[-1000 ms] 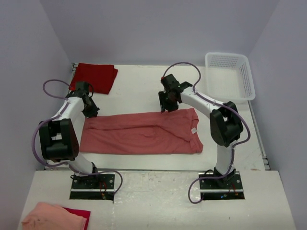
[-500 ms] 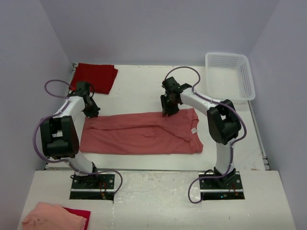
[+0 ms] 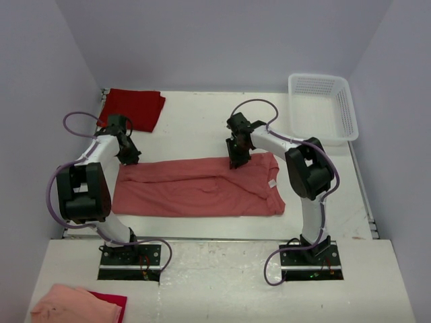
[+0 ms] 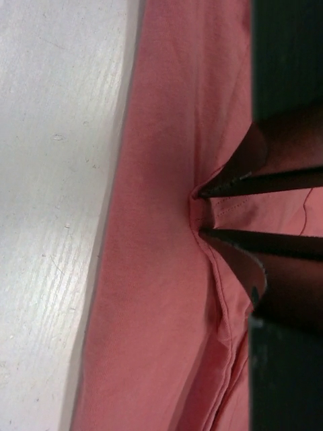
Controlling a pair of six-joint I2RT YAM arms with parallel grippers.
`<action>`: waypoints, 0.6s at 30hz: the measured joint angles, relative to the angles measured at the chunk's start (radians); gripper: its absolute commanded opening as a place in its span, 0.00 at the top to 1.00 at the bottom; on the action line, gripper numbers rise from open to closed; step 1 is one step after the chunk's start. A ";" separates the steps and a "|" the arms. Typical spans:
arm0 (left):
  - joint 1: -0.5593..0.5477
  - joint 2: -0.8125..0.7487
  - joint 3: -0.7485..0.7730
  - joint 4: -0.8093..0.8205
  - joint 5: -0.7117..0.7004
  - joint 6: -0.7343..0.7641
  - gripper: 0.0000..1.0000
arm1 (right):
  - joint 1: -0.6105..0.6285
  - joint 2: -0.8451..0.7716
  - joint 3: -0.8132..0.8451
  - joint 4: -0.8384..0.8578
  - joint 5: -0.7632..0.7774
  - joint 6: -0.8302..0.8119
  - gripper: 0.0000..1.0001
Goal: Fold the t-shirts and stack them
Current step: Fold the other side of the tshirt into a rectangle
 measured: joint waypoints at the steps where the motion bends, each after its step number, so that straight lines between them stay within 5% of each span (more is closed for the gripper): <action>1: -0.001 0.000 0.000 0.000 0.000 0.000 1.00 | -0.001 0.004 0.000 0.001 -0.001 0.000 0.79; 5: -0.002 0.000 0.000 0.001 0.000 0.000 1.00 | -0.001 0.008 0.000 0.002 -0.002 -0.001 0.99; 18: -0.002 -0.005 -0.025 0.022 0.000 0.000 1.00 | 0.002 -0.075 -0.043 0.006 0.003 -0.001 1.00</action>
